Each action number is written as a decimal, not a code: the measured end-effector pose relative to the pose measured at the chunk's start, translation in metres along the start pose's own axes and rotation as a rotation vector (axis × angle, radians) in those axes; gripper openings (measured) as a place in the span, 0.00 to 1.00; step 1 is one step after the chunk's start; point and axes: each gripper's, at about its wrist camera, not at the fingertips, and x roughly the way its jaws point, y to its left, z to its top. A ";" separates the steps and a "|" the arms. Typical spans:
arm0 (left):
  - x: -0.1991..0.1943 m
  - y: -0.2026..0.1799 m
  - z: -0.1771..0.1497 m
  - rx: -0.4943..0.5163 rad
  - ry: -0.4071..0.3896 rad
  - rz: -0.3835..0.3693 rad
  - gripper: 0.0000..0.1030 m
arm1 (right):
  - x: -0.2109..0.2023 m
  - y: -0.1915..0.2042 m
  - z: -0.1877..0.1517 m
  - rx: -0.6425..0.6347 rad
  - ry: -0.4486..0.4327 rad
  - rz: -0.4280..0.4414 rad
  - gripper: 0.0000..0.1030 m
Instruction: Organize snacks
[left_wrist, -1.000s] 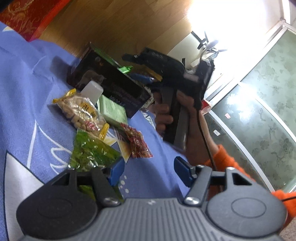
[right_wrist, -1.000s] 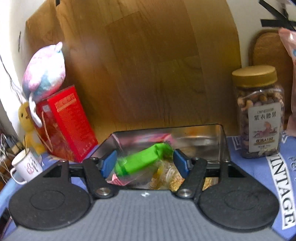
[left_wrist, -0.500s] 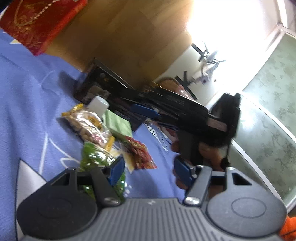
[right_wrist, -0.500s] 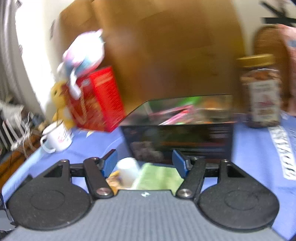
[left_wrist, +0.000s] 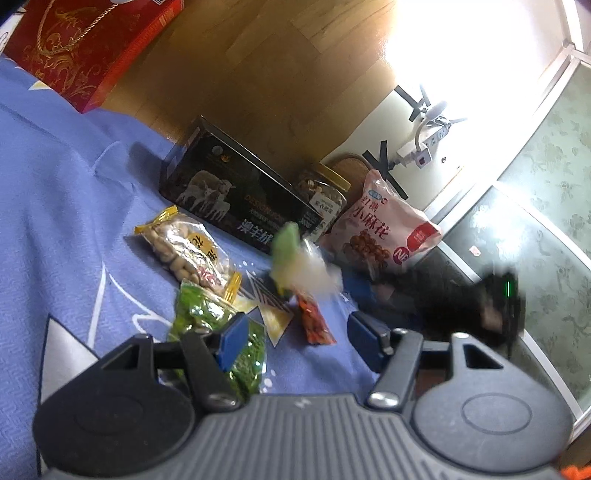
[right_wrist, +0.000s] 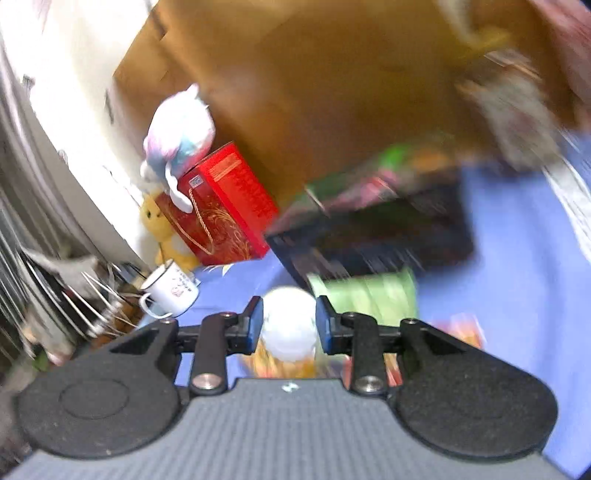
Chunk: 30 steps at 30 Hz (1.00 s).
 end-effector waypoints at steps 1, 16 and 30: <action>0.000 -0.001 0.000 0.005 0.001 0.002 0.58 | -0.012 -0.011 -0.012 0.042 0.013 -0.022 0.30; -0.017 -0.037 -0.008 0.055 0.049 -0.016 0.59 | -0.059 0.018 -0.067 -0.261 0.053 -0.088 0.36; 0.027 -0.064 -0.022 0.186 0.238 -0.031 0.83 | -0.069 0.040 -0.100 -0.512 0.122 -0.113 0.56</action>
